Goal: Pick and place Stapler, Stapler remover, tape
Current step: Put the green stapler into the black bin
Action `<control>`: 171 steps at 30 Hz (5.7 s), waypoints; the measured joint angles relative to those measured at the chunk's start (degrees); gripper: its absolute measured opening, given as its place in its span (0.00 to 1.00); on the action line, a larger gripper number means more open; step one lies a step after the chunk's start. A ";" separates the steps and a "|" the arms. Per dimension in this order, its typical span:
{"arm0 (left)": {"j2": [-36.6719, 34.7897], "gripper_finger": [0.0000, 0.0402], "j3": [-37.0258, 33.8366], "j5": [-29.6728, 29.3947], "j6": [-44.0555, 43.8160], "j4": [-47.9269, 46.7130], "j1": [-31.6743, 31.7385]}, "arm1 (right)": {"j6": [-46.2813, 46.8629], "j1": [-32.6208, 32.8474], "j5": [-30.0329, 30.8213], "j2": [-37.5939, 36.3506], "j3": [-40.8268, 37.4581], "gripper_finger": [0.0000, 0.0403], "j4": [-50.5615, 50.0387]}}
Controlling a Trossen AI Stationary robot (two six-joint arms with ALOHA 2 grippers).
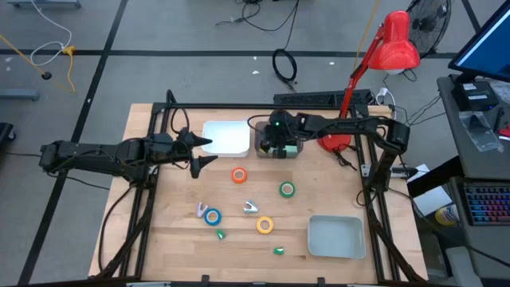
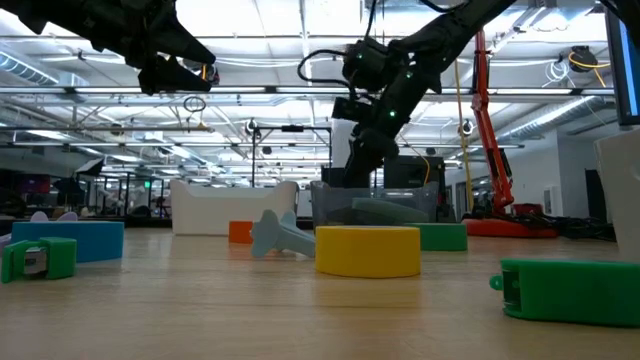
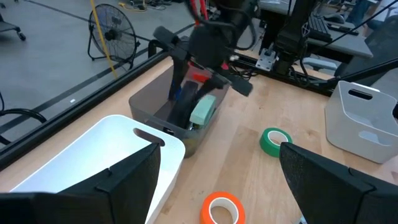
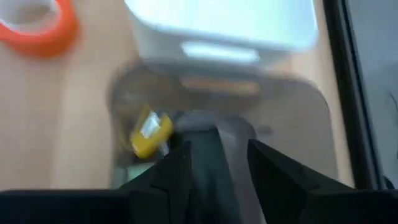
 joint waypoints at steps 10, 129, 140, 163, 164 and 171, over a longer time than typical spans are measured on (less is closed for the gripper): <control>-0.01 0.83 0.01 -0.04 -3.63 0.04 0.00 | 3.49 -0.35 -2.43 -11.27 0.01 0.14 -0.16; 57.76 0.83 31.18 3.26 3.87 -23.90 -39.80 | 49.99 -8.83 -23.16 -81.43 -58.09 0.01 21.82; 57.83 0.83 27.68 4.15 3.86 -21.87 -39.63 | 50.86 -8.83 -23.09 -81.43 -58.09 0.01 21.83; 62.74 0.79 27.69 4.88 7.59 -19.87 -39.41 | 51.71 -8.83 -23.07 -81.43 -58.05 0.01 21.81; 62.77 0.77 27.69 4.94 7.61 -20.09 -39.43 | 51.71 -8.85 -23.07 -81.40 -58.05 0.01 21.83; 62.84 0.57 27.64 5.69 7.78 -20.37 -39.32 | 51.71 -8.83 -23.07 -81.40 -58.05 0.01 21.83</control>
